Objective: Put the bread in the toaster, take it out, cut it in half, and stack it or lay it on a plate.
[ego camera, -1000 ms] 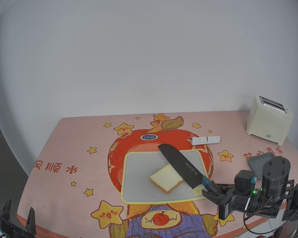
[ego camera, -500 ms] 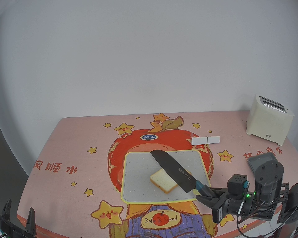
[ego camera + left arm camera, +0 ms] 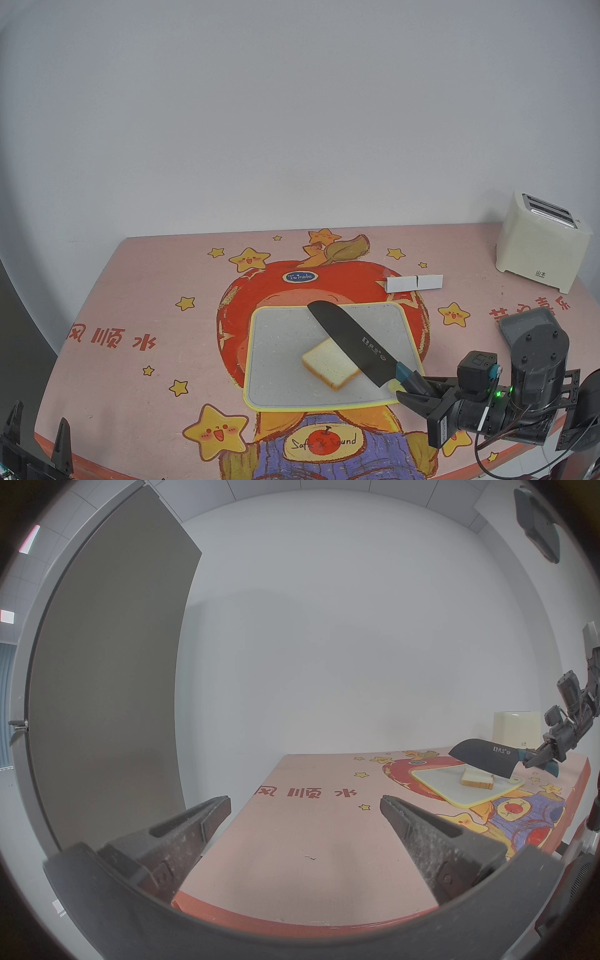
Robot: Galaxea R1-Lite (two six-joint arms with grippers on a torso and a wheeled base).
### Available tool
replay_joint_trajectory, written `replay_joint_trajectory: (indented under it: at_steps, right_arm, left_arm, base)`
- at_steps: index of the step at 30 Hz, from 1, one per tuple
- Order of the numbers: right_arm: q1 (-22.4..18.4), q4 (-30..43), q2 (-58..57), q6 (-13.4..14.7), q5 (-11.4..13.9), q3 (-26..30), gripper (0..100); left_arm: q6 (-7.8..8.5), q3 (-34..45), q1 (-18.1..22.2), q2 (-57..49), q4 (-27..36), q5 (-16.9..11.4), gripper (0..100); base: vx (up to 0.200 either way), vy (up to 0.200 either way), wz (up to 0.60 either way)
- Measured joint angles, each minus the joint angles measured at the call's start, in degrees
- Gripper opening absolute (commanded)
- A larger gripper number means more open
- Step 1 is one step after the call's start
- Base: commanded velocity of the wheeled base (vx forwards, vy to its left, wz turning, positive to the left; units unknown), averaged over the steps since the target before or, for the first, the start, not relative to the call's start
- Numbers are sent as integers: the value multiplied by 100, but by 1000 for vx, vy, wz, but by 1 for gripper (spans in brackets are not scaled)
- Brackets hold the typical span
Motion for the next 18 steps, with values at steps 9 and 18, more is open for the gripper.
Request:
replay_joint_trajectory:
  at_steps: [9,18]
  right_arm:
    - [-11,0,-17,-9,0,2,0]
    - [-11,-2,-78,-7,0,-6,0]
  left_arm:
    - [41,0,0,0,-1719,-195,100]
    - [124,-780,-6,152,-1924,-1219,100]
  base:
    - [0,0,0]
    - [0,0,0]
